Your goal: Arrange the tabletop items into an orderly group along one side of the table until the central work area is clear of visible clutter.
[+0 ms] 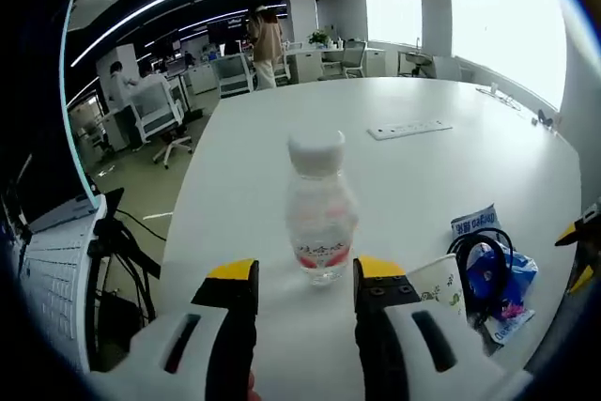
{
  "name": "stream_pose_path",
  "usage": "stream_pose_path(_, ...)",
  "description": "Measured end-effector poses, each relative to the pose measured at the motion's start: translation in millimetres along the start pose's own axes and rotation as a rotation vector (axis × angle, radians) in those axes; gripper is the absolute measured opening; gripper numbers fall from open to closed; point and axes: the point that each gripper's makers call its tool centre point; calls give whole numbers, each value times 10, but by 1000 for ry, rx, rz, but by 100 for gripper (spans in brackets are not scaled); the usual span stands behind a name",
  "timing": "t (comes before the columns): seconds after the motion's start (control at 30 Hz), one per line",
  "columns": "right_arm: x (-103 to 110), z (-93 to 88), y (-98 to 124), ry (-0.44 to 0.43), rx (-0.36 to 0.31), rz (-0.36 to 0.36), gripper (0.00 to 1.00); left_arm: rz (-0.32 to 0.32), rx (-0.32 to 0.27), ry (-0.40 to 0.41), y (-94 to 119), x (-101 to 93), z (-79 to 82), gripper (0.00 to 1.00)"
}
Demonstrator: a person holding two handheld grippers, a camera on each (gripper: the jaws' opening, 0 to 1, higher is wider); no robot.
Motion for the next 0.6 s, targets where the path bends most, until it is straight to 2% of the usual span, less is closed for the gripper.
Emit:
stream_pose_path(0.17,49,7,12,12,-10,7,60,-8,6,8,178,-55,-108,39)
stream_pose_path(0.23,62,13,15,11,-16,10,60,-27,0,36,242,-112,-143,40)
stream_pose_path(0.6,79,14,87,12,-50,7,60,-58,7,30,567,-365,-380,41)
Point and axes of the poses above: the point that each gripper's makers call its tool centre point, and the gripper's own axes: y roughly backward along the fingers, x roughly to its left, z roughly out of its top, and after that the axes turned 6 degrees about -y, right-handed
